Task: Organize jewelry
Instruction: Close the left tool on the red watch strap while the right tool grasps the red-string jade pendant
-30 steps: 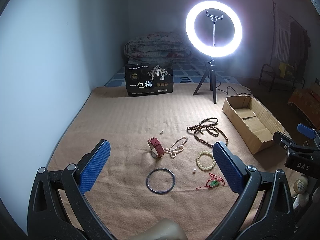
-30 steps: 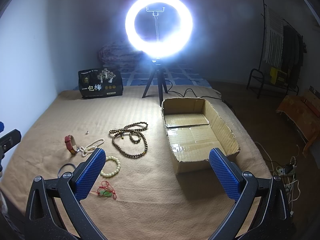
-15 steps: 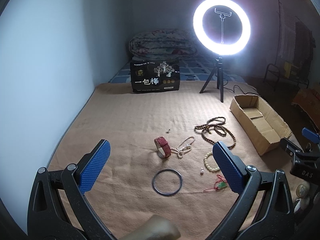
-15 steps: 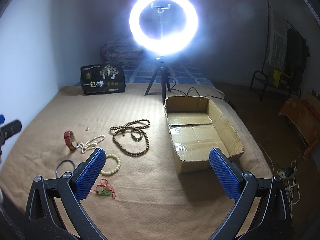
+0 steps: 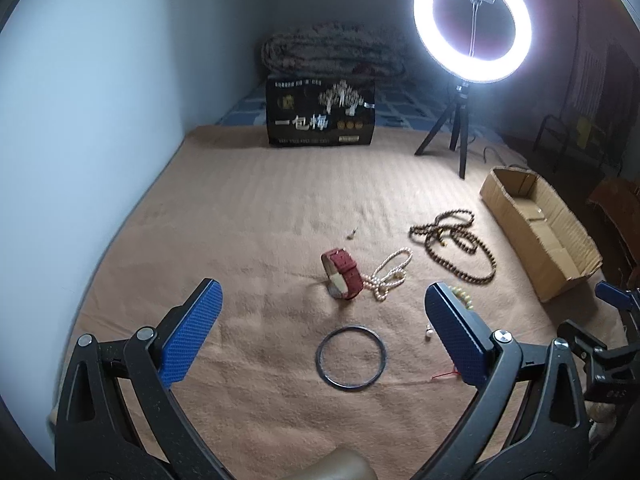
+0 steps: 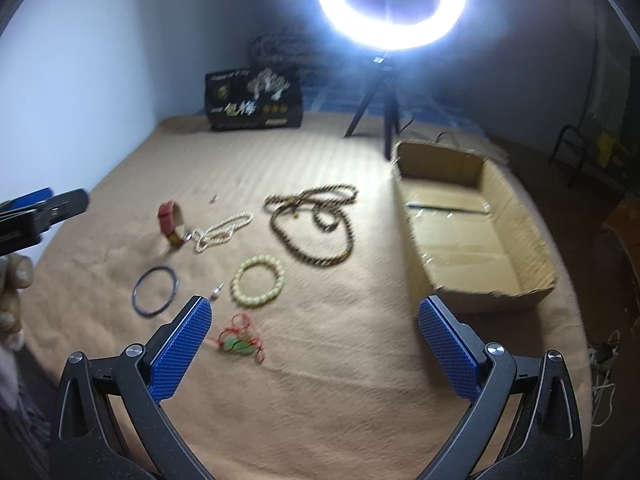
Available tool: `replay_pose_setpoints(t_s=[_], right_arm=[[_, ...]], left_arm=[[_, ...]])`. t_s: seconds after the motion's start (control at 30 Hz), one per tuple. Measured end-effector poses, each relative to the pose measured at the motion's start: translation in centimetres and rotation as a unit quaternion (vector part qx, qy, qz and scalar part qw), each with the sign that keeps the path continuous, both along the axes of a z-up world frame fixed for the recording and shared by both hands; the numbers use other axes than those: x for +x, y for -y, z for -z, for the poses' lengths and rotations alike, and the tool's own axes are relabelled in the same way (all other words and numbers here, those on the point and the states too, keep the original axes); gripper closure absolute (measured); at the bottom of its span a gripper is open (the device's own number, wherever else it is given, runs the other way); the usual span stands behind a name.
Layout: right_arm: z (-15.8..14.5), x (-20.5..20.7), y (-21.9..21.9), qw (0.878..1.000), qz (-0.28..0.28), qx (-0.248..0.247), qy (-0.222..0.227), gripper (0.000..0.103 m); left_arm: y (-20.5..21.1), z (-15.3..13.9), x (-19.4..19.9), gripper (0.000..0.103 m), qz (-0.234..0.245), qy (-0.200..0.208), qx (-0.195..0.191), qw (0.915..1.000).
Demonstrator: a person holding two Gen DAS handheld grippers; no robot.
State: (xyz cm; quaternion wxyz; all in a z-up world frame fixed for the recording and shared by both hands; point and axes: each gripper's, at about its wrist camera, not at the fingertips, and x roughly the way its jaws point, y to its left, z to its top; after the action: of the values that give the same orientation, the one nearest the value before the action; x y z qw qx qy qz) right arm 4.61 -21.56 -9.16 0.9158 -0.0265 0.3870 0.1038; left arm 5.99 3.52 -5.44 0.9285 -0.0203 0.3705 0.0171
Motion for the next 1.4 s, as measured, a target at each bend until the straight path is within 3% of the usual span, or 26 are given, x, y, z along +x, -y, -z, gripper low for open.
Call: replay_pose_setpoints(t_s=[0.2,0.37,0.57,0.8,1.0,1.13,1.3,1.4], right_arm=[[2.2,0.9,-1.2,0.998,-0.046,0.013,-0.051,0.004],[4.4,1.3,-3.0,0.991,-0.096,0.009,-0.096,0.027],[6.7,2.1,-4.7,0.983,-0.127,-0.007,-0.134,0.045],[9.2,3.7,-5.6,0.977,-0.129,0.005,-0.170,0.047],[9.4,4.2,-5.8,0.977,-0.122,0.004,-0.175,0.051],[9.3,4.2,-5.7,0.977,-0.122,-0.005,-0.172,0.060],[9.3,4.3,-5.8,0.978,-0.125,-0.011,-0.169,0.071],[9.4,4.4,-5.9,0.977,-0.125,-0.006,-0.171,0.072]], left_arm=[[0.4,1.6,2.2,0.013,0.015,-0.031,-0.022,0.9992],[0.6,3.2,4.5,0.030,0.024,-0.067,-0.048,0.9963],[0.3,4.6,6.8,0.043,0.017,-0.089,-0.062,0.9940],[-0.2,6.6,9.1,0.045,0.008,-0.116,-0.068,0.9909],[-0.4,7.6,10.3,0.049,0.005,-0.129,-0.072,0.9890],[0.0,8.3,10.8,0.049,0.008,-0.135,-0.067,0.9885],[0.1,8.9,11.5,0.059,0.009,-0.144,-0.064,0.9874],[0.0,9.2,11.7,0.069,0.010,-0.149,-0.075,0.9859]])
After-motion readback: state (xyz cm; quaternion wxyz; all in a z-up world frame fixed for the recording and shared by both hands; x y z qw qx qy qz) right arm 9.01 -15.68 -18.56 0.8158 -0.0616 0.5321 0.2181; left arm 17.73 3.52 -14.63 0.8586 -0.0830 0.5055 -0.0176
